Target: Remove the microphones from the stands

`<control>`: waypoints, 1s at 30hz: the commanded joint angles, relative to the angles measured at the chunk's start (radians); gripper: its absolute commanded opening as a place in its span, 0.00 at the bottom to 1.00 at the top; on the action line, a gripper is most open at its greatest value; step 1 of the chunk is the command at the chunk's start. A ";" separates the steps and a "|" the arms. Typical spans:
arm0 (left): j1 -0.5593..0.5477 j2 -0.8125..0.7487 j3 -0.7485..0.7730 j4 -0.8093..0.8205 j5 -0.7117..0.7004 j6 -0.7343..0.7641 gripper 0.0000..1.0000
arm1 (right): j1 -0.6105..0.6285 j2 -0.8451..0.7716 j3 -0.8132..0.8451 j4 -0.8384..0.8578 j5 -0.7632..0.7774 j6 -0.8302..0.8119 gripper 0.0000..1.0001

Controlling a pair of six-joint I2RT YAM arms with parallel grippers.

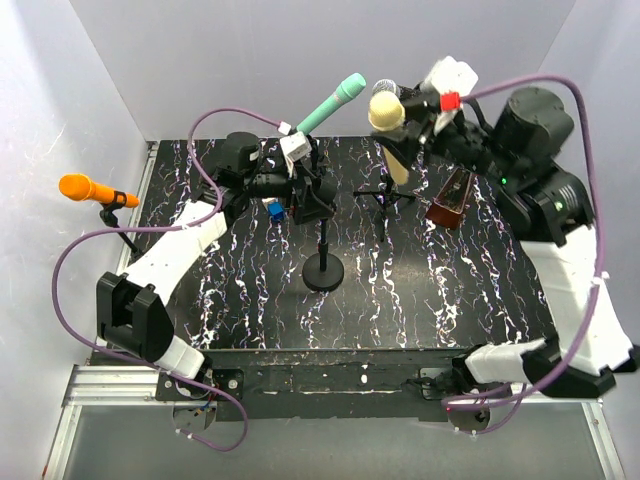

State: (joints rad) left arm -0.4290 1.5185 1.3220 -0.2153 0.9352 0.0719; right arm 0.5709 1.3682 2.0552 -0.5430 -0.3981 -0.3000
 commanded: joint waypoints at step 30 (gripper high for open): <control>0.001 -0.052 0.299 -0.056 -0.065 -0.064 0.98 | -0.183 -0.285 -1.305 -0.382 0.309 -0.878 0.01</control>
State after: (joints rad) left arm -0.4294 1.4979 1.6112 -0.2840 0.8532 0.0139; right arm 0.3927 1.0267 0.7780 -1.0012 -0.0956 -1.0733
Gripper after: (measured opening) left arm 0.982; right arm 0.544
